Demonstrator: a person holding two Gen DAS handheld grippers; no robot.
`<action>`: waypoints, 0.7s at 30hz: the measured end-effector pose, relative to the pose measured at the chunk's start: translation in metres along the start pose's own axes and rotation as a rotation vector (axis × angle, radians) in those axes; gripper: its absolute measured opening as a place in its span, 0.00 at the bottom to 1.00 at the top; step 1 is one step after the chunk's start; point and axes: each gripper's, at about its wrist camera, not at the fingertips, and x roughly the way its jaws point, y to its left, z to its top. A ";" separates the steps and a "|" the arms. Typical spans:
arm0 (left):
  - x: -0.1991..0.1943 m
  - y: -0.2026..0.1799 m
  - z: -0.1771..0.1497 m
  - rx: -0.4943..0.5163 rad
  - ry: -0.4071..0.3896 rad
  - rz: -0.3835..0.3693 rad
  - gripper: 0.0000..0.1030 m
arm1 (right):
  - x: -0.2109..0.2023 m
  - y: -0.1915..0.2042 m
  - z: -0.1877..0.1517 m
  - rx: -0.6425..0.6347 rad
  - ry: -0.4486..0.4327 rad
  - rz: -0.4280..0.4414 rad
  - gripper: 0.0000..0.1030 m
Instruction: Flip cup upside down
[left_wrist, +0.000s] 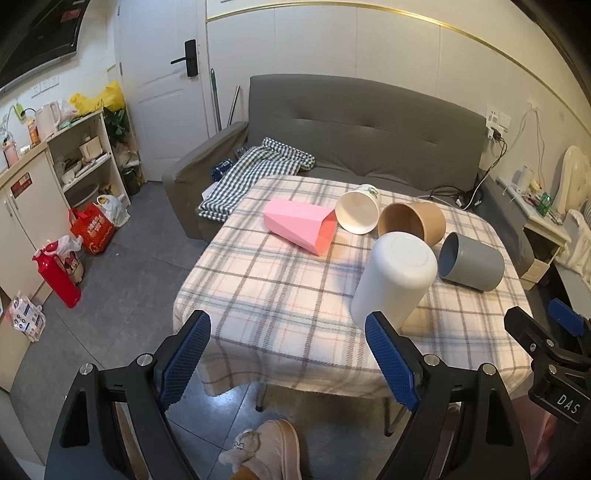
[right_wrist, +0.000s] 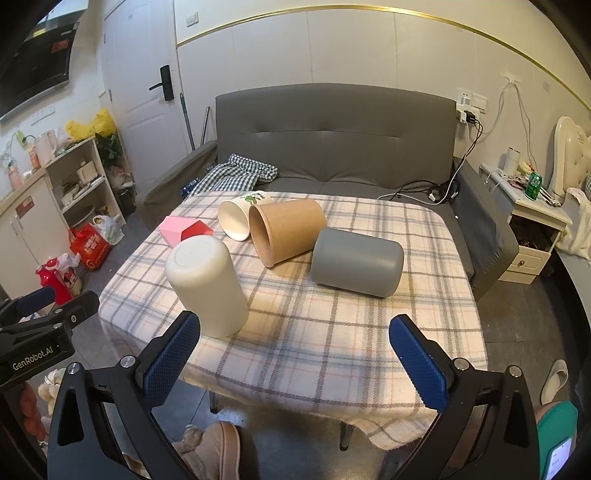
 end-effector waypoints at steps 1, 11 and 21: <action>0.000 -0.001 0.000 0.003 0.000 0.004 0.86 | 0.000 0.000 0.000 0.000 -0.001 -0.002 1.00; 0.003 0.001 0.001 -0.019 0.001 0.005 0.86 | 0.003 0.001 -0.001 -0.004 0.003 0.001 1.00; 0.003 -0.001 0.000 -0.007 -0.001 -0.001 0.86 | 0.005 0.000 -0.001 -0.004 0.002 -0.001 1.00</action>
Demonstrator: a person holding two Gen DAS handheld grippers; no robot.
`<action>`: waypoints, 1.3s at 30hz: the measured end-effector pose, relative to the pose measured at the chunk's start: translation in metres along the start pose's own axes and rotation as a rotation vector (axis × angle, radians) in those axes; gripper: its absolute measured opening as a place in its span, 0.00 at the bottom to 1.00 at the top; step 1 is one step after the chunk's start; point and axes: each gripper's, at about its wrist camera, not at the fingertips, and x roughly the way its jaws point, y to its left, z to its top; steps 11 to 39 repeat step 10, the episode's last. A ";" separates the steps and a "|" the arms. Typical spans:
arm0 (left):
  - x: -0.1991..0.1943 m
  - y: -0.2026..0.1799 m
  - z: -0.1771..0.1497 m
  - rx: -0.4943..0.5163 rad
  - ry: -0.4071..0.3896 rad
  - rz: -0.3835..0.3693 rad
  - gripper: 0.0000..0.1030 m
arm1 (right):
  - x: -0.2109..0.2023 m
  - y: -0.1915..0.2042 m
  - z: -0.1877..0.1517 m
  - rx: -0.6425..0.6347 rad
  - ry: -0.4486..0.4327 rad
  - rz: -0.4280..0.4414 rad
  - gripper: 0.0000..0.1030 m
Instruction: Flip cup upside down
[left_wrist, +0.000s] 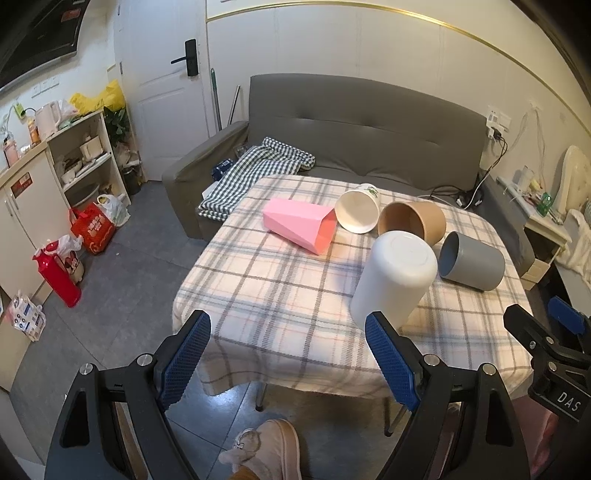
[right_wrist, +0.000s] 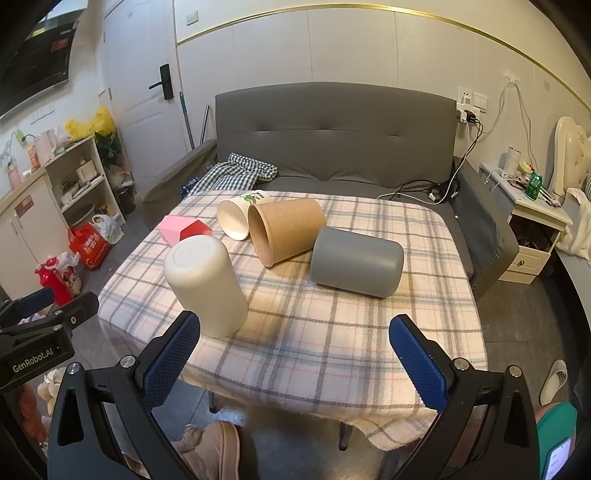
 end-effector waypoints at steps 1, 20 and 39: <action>0.000 0.000 0.000 0.001 0.000 0.000 0.86 | 0.000 0.000 0.000 -0.001 0.001 -0.001 1.00; 0.000 -0.002 0.000 0.004 0.001 -0.007 0.86 | 0.002 0.000 0.001 0.000 0.006 0.001 1.00; 0.000 -0.002 0.000 0.004 0.001 -0.007 0.86 | 0.002 0.000 0.001 0.000 0.006 0.001 1.00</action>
